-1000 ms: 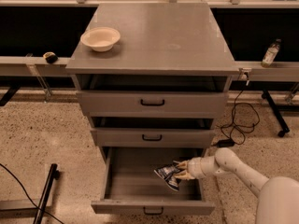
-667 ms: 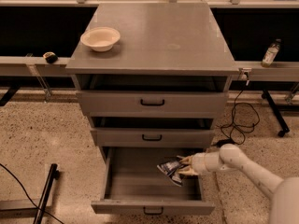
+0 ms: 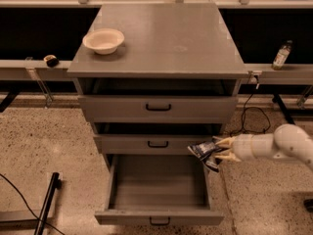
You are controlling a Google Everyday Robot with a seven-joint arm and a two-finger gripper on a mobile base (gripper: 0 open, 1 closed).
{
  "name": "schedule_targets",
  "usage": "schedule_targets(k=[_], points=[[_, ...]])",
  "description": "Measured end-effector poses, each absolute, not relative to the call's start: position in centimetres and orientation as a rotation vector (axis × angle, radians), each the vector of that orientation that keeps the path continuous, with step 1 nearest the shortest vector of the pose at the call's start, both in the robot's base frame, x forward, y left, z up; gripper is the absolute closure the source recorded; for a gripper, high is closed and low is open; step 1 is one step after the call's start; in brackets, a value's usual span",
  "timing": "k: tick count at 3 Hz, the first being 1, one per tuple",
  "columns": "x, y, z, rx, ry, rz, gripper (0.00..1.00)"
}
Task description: Pick blue chip bag from bottom drawer and place on counter
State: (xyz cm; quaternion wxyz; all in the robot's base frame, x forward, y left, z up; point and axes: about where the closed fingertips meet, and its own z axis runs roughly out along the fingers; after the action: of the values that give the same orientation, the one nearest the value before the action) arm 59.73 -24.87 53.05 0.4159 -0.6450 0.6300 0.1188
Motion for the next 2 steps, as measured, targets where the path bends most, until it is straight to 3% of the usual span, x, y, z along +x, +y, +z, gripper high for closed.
schedule_targets(k=[2], points=[[61.0, -32.0, 73.0, -1.524, 1.640, 0.130, 1.00]])
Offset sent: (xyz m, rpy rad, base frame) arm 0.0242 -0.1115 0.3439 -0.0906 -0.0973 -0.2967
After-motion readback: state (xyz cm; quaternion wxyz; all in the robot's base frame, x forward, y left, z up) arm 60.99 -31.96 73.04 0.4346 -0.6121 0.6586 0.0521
